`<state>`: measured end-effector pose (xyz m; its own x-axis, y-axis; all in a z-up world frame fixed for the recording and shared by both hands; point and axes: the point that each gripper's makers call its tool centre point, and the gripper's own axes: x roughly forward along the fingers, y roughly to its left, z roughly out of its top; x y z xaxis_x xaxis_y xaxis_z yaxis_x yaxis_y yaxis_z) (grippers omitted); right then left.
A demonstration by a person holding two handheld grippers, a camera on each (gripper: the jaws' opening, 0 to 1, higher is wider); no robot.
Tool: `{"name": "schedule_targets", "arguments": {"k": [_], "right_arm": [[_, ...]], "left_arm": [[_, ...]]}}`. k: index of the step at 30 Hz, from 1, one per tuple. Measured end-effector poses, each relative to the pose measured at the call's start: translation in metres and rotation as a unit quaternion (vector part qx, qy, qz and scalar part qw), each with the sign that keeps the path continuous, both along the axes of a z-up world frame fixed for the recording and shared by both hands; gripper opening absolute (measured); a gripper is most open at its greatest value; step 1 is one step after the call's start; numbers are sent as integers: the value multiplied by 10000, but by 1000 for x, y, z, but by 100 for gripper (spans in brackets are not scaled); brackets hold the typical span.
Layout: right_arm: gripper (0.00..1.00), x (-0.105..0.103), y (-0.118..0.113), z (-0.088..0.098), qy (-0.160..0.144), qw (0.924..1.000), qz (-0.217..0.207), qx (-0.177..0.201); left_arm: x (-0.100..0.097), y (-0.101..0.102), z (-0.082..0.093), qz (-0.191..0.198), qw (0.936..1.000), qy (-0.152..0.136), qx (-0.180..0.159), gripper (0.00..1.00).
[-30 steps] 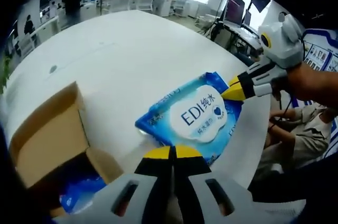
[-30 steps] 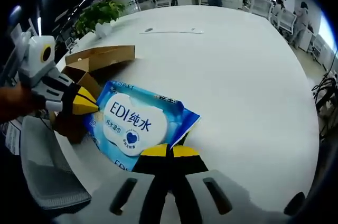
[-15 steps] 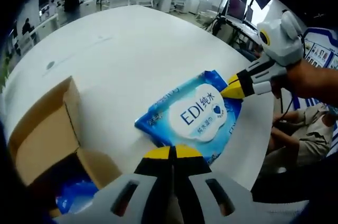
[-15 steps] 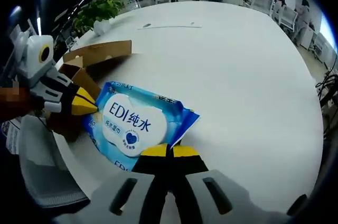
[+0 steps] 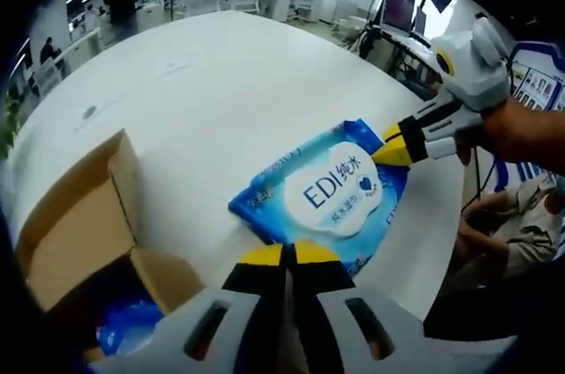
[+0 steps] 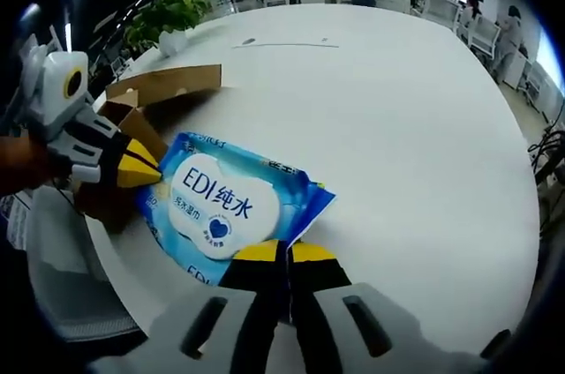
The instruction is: Operate the shoe box by opening the lid, removing the specified soft item, and placing it in the target area until the item is outside and the box remains undamaged.
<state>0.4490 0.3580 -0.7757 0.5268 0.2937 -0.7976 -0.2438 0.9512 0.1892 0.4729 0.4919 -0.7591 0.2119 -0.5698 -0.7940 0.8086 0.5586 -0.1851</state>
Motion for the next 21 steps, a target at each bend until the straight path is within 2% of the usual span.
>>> {"name": "schedule_targets", "arguments": {"k": [3,13,21], "right_arm": [[10,-1,-2,0,3,10000,-31,-2],[12,-5,-6,7,-94,9999,-87,-85],[12,-7,-6,23,-230,9995,-150,-160]], "left_arm": [[1,2,1,48,10000,45,-34,0],[1,7,11,75,9999,-51,-121,5],[-2,11,27,72,9996,-152,-243,6]]}}
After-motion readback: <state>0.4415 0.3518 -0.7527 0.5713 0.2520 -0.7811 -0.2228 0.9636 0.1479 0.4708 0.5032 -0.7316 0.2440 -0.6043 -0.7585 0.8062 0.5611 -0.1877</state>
